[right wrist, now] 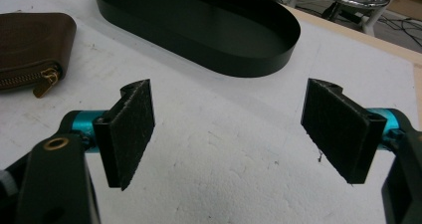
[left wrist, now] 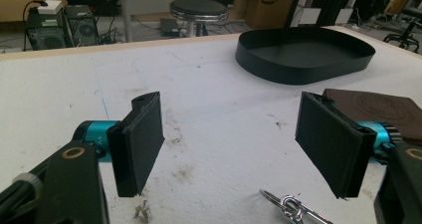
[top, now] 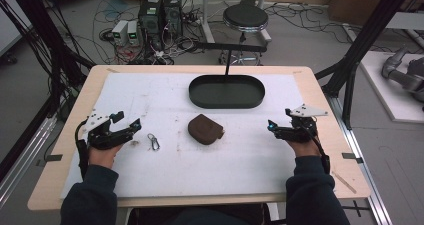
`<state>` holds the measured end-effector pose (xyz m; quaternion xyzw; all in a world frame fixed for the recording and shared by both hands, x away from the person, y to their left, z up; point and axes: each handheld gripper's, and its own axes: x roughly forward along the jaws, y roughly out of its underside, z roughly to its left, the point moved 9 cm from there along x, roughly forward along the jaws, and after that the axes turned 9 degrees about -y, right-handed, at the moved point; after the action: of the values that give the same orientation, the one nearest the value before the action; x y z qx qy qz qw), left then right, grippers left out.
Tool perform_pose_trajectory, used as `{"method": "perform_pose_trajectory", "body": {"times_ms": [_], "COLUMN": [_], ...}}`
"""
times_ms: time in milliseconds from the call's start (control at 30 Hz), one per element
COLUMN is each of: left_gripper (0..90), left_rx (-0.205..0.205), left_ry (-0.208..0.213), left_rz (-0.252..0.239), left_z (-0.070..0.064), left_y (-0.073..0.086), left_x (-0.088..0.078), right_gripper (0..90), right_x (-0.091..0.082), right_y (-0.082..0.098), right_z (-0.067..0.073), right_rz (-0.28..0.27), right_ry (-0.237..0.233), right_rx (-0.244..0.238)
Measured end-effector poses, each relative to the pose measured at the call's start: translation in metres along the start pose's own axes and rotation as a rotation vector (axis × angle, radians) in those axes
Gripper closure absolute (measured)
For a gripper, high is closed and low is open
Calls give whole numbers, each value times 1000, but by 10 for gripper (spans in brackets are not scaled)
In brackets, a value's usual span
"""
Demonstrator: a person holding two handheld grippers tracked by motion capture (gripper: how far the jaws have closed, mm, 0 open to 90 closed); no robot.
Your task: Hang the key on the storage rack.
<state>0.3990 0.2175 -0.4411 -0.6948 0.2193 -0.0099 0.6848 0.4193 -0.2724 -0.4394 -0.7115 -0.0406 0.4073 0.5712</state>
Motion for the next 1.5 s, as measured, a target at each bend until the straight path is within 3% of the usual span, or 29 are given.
{"method": "perform_pose_trajectory", "body": {"times_ms": [233,367,567,767,867,900,967,1167,1300,1500], "left_gripper": [267,289,396,447,495,505,509,535,574,655], "left_rx": [-4,-14,-10,-17,-27,-27,-25,-48,-38,-17], "left_ry": [1,25,75,110,142,142,161,200,222,228], "left_rz": [4,24,55,91,160,160,229,341,415,440], "left_z": [0,-4,-11,-15,-19,-19,-21,-28,-33,-35], "left_y": [1,4,7,11,20,20,29,43,52,57], "left_x": [1,5,8,9,9,9,13,17,18,19], "right_gripper": [215,215,215,216,216,216,216,216,216,216], "right_x": [1,3,0,-1,0,0,1,4,4,5], "right_y": [1,3,6,6,6,5,5,7,8,8], "right_z": [0,-1,-1,1,5,7,8,8,7,7], "right_rz": [1,8,10,19,29,28,30,40,41,43], "right_ry": [-4,-11,-6,3,3,2,0,-4,-6,-5], "right_rx": [2,8,11,-11,-23,-22,-26,-27,-22,-26]}}
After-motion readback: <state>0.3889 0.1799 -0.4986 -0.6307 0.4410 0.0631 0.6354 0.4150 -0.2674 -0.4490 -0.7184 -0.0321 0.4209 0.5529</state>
